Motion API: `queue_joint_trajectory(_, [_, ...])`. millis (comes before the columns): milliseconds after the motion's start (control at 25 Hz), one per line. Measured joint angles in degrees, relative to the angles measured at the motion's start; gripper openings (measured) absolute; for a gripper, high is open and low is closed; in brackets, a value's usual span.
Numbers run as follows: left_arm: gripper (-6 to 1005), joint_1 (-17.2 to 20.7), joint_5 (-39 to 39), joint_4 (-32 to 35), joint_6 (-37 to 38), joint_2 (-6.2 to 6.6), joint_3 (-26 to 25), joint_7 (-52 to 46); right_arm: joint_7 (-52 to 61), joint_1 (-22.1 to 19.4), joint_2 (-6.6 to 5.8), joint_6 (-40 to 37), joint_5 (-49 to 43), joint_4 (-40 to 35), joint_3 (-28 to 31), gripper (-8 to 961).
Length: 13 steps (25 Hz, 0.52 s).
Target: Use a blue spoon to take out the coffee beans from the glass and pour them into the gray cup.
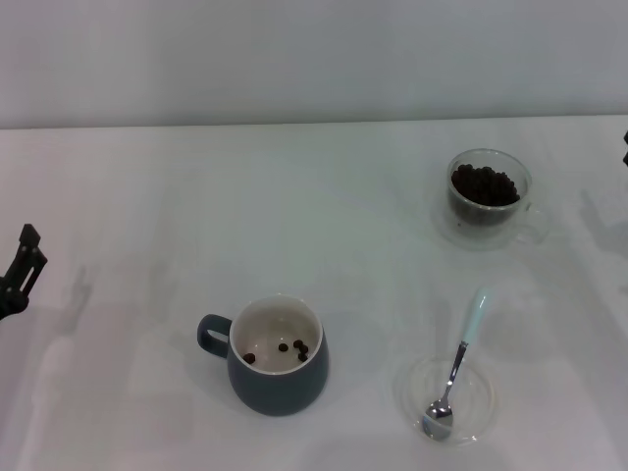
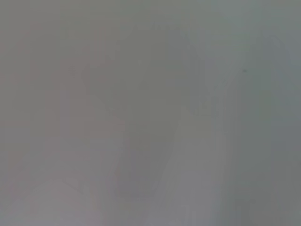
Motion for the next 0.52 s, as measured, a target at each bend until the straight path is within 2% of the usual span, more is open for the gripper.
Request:
queue_joint_trajectory(200, [850, -0.4, 2.3, -0.6, 0.1, 0.21, 0.7, 0.2, 0.0, -0.1, 0.07, 0.2, 0.0, 0.7, 0.1, 798])
queue_joint_trajectory(400, [850, -0.3, 3.0, -0.8, 0.3, 0.04, 0.6, 0.2, 0.2, -0.5, 0.08, 0.8, 0.1, 1.6, 0.1, 884])
queue_joint_trajectory(520, [850, -0.3, 3.0, -0.6, 0.6, 0.06, 0.7, 0.2, 0.3, -0.5, 0.09, 0.8, 0.1, 2.0, 0.1, 884])
